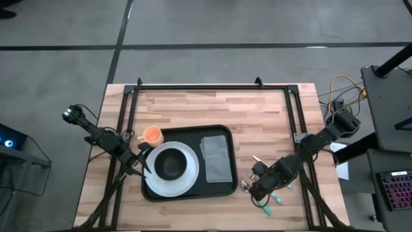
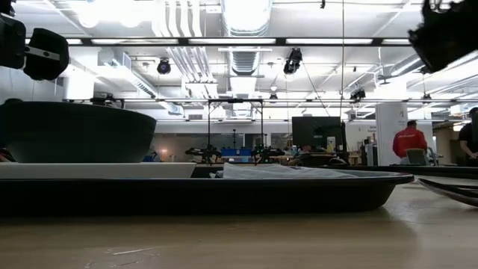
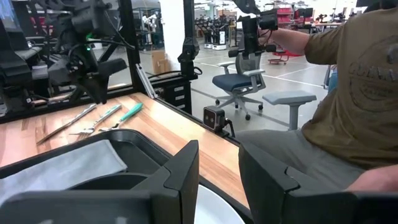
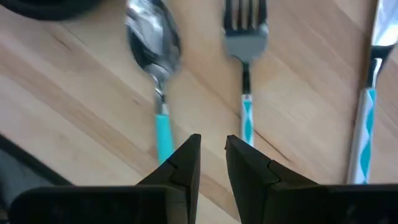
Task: Set up tray
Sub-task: Put the white patterned fork on the gray napkin to the right of the white plate
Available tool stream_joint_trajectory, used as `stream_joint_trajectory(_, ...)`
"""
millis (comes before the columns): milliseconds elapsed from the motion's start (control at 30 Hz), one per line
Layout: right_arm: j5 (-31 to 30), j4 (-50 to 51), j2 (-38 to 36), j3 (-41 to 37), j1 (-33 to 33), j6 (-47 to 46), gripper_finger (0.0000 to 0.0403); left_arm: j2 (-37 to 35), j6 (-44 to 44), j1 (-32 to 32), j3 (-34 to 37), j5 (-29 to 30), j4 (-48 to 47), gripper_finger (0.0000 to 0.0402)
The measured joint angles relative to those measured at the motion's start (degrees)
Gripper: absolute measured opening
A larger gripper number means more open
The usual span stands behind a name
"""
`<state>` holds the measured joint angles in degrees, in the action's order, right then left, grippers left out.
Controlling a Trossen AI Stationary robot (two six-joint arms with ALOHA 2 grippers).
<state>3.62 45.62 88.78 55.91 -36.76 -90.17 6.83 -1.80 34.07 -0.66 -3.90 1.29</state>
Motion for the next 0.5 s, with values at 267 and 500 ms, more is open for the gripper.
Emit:
stream_joint_trajectory(267,-0.1,-1.5,0.1,-2.4,-2.0,-1.5,0.0068,0.0,0.0,0.0,0.0,0.0,0.0,0.0096)
stream_joint_trajectory(500,-0.5,-2.6,0.8,-4.0,-2.0,-0.1,0.0068,0.0,0.0,0.0,0.0,0.0,0.0,0.0096)
